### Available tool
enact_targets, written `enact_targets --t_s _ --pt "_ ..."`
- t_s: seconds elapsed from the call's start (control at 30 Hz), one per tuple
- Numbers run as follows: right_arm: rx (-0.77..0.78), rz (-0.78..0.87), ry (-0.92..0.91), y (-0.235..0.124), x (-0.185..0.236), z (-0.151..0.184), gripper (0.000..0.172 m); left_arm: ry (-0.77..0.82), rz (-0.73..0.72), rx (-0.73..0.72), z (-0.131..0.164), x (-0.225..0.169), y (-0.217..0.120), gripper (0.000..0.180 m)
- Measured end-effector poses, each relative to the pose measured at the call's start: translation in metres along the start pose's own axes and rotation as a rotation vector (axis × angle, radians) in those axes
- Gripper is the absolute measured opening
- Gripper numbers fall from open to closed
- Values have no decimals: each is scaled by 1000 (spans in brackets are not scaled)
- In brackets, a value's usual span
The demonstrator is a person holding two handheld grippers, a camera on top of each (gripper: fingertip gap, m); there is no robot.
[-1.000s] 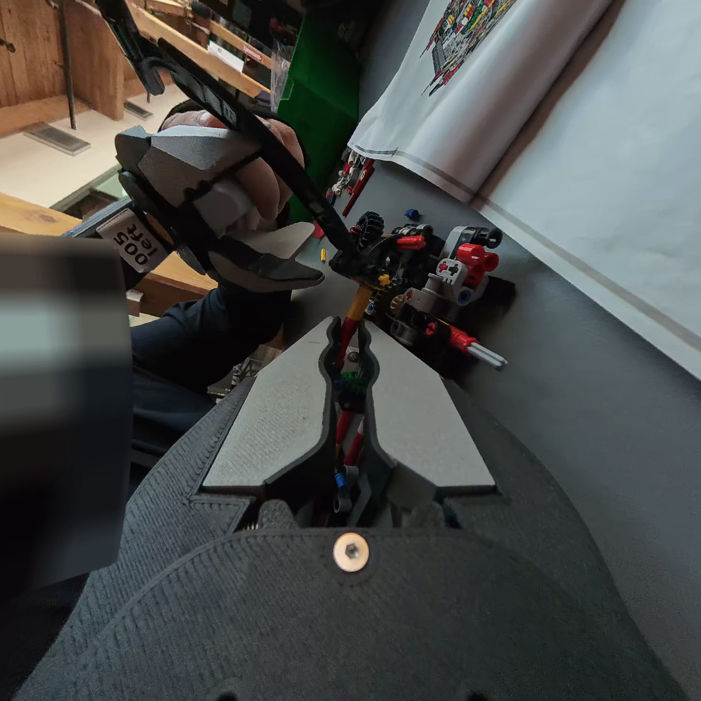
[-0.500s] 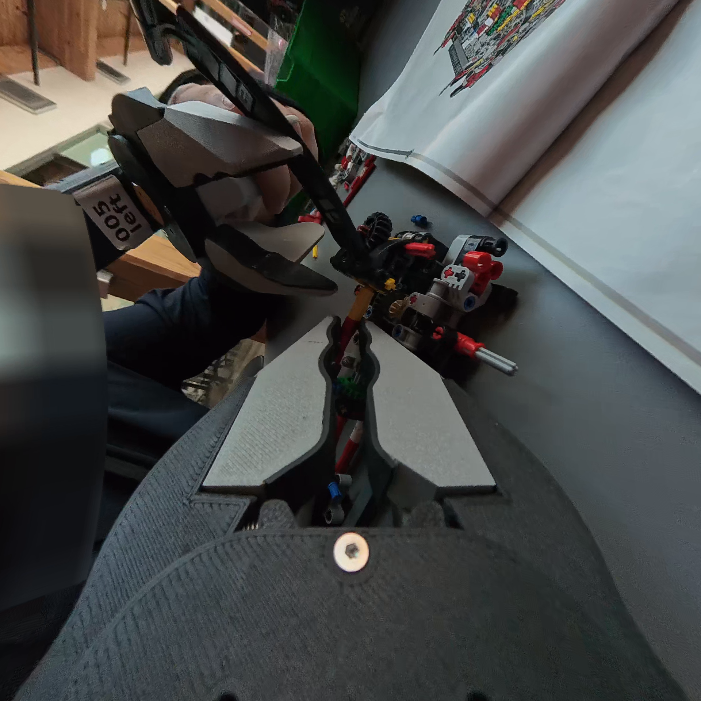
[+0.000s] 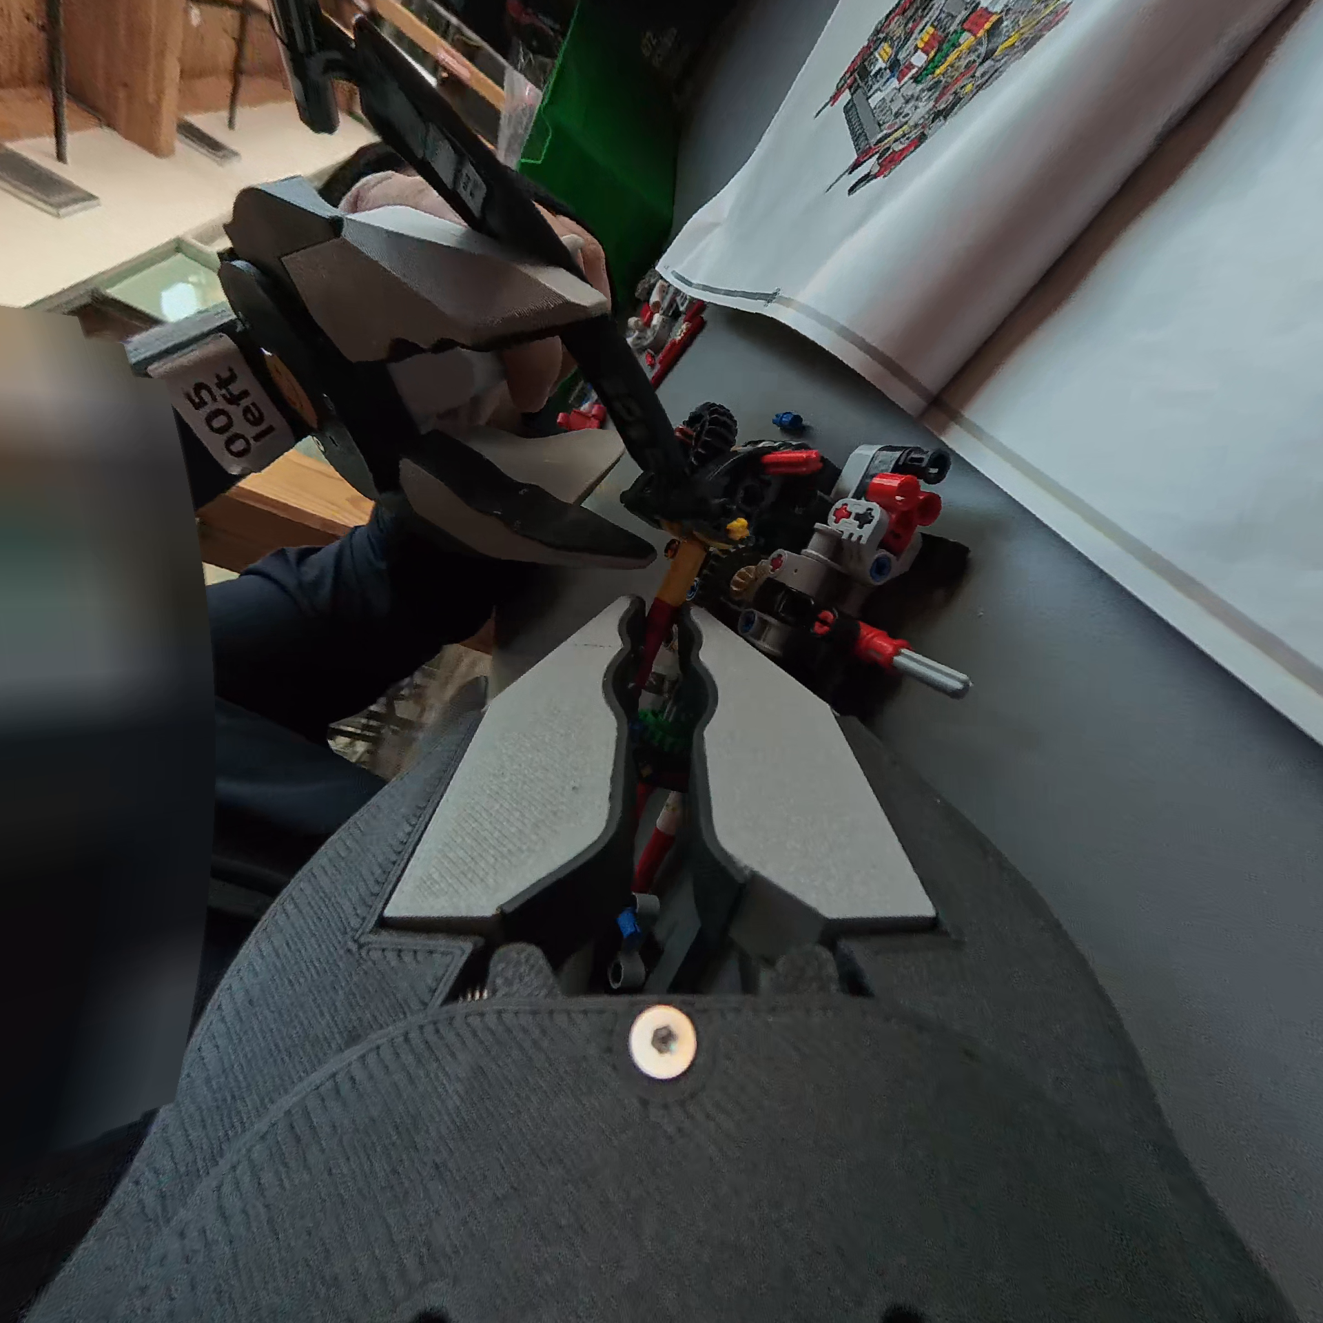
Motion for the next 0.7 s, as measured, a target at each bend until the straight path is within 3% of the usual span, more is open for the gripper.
enact_targets --t_s 0.13,0.37,0.7 --pt "41 82 -85 4 2 1 7 -2 8 -5 -1 -1 -1 46" --pt "1 -9 28 0 -1 -1 7 -1 7 7 1 0 -1 46" --pt "10 1 -7 3 0 0 6 -5 12 2 1 -1 0 46"
Point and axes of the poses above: each gripper's, where its closed fingertips meet, y out along the fingers, z out of its underside, x = y × z across the jaws, the point moved 3 cm from there along -y, back along the fingers, and after that the axes turned 5 degrees about -y, right-handed, at the moved point
